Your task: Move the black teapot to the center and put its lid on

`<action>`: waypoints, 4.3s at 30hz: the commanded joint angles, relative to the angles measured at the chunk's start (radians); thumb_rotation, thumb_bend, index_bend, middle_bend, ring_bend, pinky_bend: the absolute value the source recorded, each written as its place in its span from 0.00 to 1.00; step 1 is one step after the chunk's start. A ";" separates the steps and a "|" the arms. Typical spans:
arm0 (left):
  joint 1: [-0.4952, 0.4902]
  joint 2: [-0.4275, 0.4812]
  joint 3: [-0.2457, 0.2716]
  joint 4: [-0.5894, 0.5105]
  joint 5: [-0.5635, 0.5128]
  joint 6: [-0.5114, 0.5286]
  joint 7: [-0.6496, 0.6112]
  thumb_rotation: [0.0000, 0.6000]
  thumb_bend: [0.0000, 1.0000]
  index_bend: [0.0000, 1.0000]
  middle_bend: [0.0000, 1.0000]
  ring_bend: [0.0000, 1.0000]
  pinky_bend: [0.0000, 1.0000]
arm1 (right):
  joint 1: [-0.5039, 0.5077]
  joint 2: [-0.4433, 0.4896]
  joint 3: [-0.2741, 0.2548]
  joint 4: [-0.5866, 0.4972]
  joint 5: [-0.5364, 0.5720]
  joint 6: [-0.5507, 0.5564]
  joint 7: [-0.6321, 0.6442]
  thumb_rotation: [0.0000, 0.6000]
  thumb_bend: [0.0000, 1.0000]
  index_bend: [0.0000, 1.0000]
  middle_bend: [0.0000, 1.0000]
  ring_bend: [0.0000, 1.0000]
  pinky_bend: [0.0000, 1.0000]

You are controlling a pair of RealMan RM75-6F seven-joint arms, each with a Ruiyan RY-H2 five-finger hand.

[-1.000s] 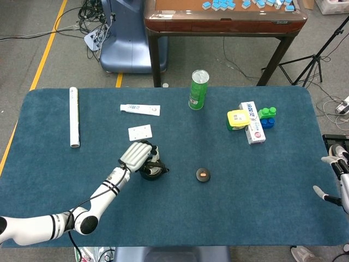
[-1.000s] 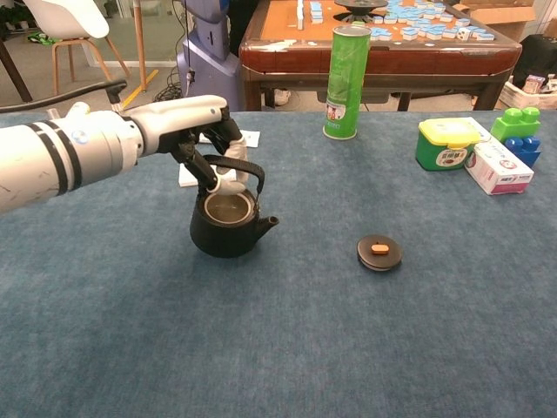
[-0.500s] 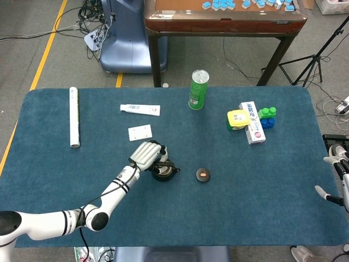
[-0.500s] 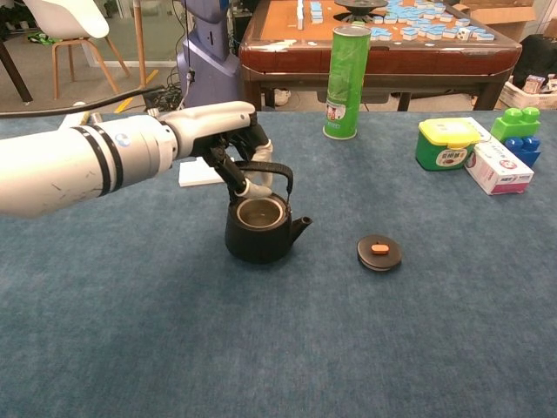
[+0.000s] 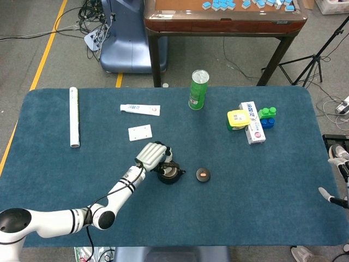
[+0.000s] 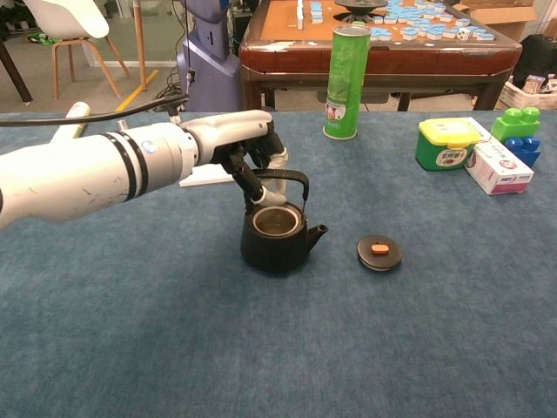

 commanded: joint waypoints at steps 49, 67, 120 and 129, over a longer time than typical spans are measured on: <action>0.026 0.072 0.008 -0.012 -0.162 0.048 0.025 1.00 0.25 0.17 0.25 0.29 0.20 | 0.001 0.004 0.002 -0.015 -0.033 0.013 -0.011 1.00 0.17 0.28 0.28 0.11 0.18; 0.030 0.079 -0.001 -0.077 -0.137 0.061 0.011 1.00 0.21 0.17 0.25 0.29 0.20 | -0.007 0.003 0.000 -0.012 -0.037 0.025 -0.001 1.00 0.17 0.28 0.28 0.11 0.18; 0.741 0.507 0.271 -0.324 0.402 0.691 -0.208 1.00 0.19 0.15 0.24 0.27 0.20 | 0.478 -0.042 -0.021 -0.192 -0.230 -0.589 -0.148 1.00 0.17 0.33 0.29 0.11 0.18; 0.764 0.525 0.276 -0.332 0.459 0.672 -0.237 1.00 0.19 0.15 0.24 0.27 0.20 | 0.554 -0.156 0.003 -0.149 -0.068 -0.696 -0.268 1.00 0.17 0.34 0.29 0.11 0.18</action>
